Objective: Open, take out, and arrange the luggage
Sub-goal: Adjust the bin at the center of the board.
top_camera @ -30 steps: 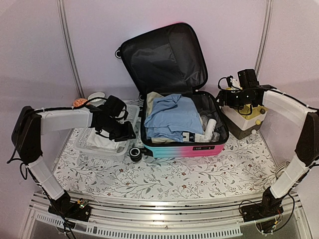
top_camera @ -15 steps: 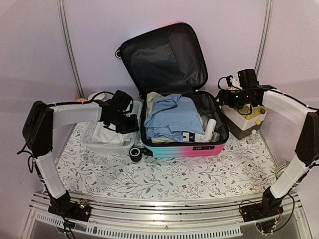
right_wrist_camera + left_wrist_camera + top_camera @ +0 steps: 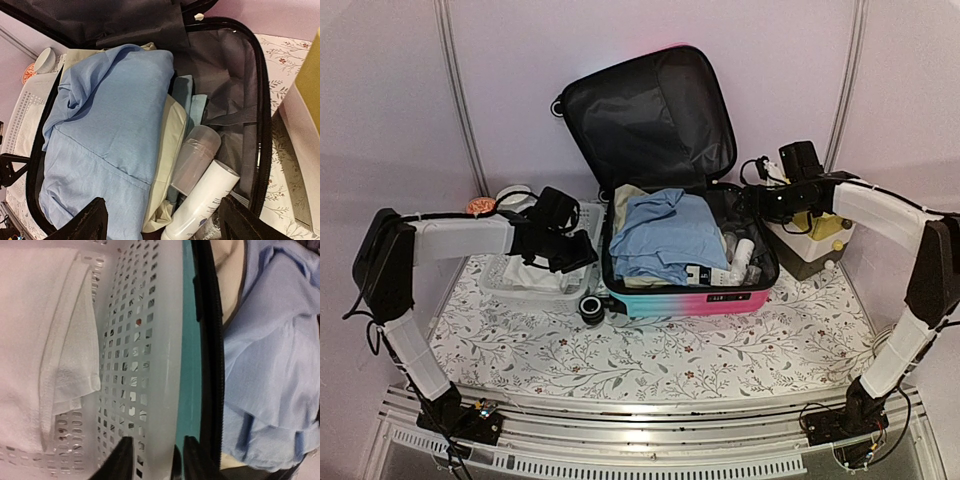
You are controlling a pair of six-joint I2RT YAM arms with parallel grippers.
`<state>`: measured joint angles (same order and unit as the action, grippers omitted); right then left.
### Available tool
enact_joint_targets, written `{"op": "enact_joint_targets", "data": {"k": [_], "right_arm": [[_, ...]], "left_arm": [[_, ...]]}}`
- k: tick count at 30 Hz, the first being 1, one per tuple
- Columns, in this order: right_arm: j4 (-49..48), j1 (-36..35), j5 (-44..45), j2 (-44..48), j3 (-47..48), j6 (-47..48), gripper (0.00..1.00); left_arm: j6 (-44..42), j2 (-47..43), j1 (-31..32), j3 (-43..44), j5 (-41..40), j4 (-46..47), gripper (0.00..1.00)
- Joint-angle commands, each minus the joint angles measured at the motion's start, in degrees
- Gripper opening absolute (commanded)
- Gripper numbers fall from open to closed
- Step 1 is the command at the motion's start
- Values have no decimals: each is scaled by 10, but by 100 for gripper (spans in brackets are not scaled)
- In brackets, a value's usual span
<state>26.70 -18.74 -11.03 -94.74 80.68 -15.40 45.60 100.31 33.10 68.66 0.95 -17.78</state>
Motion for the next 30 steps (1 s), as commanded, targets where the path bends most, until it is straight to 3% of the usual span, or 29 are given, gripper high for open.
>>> {"op": "enact_joint_targets", "data": {"k": [1, 5, 15, 22, 30], "right_arm": [[-2, -26, -4, -21, 35, -3, 78], [0, -52, -6, -36, 50, 13, 78], [19, -60, -25, -50, 48, -7, 74], [1, -47, -80, -30, -22, -71, 67], [-86, -44, -173, -22, -117, -136, 65]], "left_arm": [[31, -27, 5, 8, -15, 17, 45], [11, -42, 4, 14, -11, 7, 55], [-111, -81, 26, 8, 64, 58, 55], [-219, -72, 75, 26, 81, 100, 56], [-301, -112, 95, -3, 92, 141, 63]]}}
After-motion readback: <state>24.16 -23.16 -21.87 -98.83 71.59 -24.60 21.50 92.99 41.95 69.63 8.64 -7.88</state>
